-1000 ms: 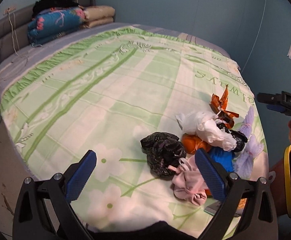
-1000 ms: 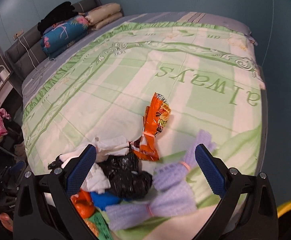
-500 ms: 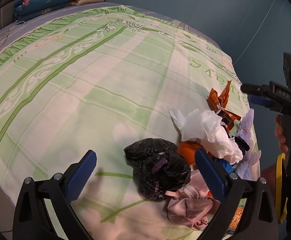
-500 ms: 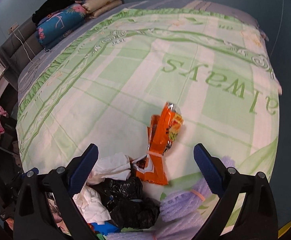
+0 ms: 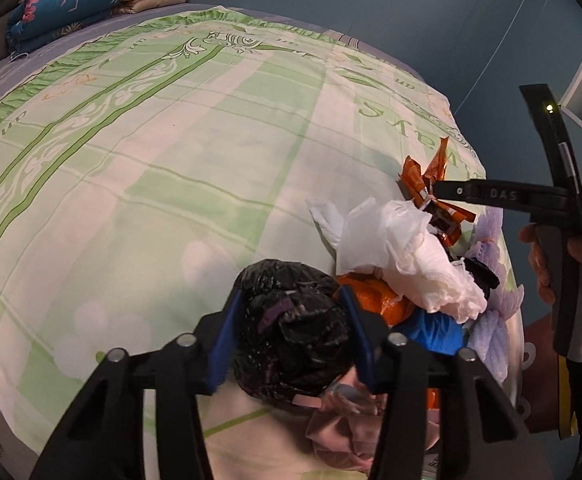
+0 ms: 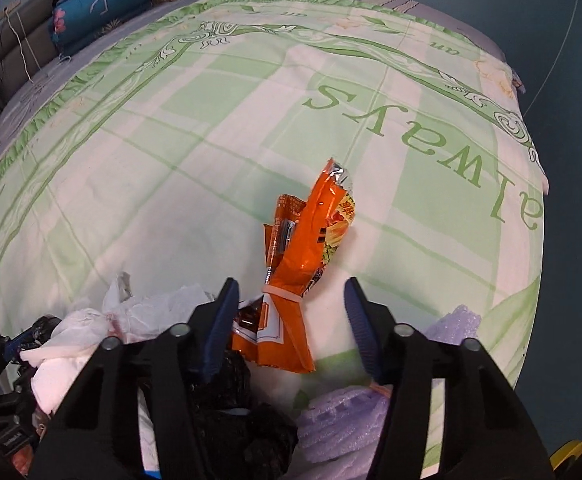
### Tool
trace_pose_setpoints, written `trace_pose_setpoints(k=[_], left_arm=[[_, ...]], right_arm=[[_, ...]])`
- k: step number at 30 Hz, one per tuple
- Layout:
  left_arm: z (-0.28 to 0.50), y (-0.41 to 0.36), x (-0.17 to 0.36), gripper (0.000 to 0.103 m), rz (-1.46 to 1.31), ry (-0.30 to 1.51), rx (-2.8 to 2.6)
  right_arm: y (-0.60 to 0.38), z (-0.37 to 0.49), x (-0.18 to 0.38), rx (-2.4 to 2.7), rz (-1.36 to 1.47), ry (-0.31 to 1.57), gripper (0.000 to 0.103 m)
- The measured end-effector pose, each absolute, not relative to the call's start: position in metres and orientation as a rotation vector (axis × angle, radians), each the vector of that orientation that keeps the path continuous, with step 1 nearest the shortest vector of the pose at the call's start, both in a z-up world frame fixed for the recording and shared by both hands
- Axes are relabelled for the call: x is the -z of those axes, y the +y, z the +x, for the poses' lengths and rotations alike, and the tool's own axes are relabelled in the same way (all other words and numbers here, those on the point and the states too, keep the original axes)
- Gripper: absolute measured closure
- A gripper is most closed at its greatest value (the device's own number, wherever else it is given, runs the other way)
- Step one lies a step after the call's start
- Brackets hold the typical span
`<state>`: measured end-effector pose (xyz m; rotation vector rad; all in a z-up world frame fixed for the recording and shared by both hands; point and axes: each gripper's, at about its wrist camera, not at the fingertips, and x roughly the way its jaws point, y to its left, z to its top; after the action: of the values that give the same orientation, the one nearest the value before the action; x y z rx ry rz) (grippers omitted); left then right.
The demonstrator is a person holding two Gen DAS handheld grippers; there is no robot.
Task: Collect trash
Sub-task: 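Grasp the black plastic bag with the left tool while the right tool grasps the orange wrapper, then lift the black bag and orange wrapper and carry both toward the yellow bin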
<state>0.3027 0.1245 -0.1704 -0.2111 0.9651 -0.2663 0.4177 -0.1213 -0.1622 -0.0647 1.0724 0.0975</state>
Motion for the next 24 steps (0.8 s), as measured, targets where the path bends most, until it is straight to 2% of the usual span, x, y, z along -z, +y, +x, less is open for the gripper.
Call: trace_pose_setpoints(k=[1, 3, 6, 10, 17, 24], left_arm=[[0.303, 0.126, 0.170, 0.063, -0.224, 0.965, 0.267], [0.300, 0.130, 0.169, 0.066, -0.245, 0.956, 0.266], [0.292, 0.137, 0.159, 0.067, -0.268, 0.917, 0.264], [0.283, 0.151, 0.143, 0.068, -0.279, 0.872, 0.245], [0.266, 0.175, 0.111, 0.068, -0.289, 0.794, 0.202], [0.246, 0.168, 0.078, 0.068, -0.265, 0.723, 0.211]], right_arm=[[-0.119, 0.419, 0.165, -0.093, -0.072, 1.080, 0.063], [-0.116, 0.420, 0.169, -0.090, -0.075, 1.096, 0.085], [-0.114, 0.416, 0.165, -0.089, -0.080, 1.071, 0.098], [-0.122, 0.402, 0.143, -0.125, -0.045, 1.015, 0.101], [-0.156, 0.347, 0.060, -0.210, 0.030, 0.846, 0.101], [-0.184, 0.286, 0.008, -0.267, 0.083, 0.761, 0.101]])
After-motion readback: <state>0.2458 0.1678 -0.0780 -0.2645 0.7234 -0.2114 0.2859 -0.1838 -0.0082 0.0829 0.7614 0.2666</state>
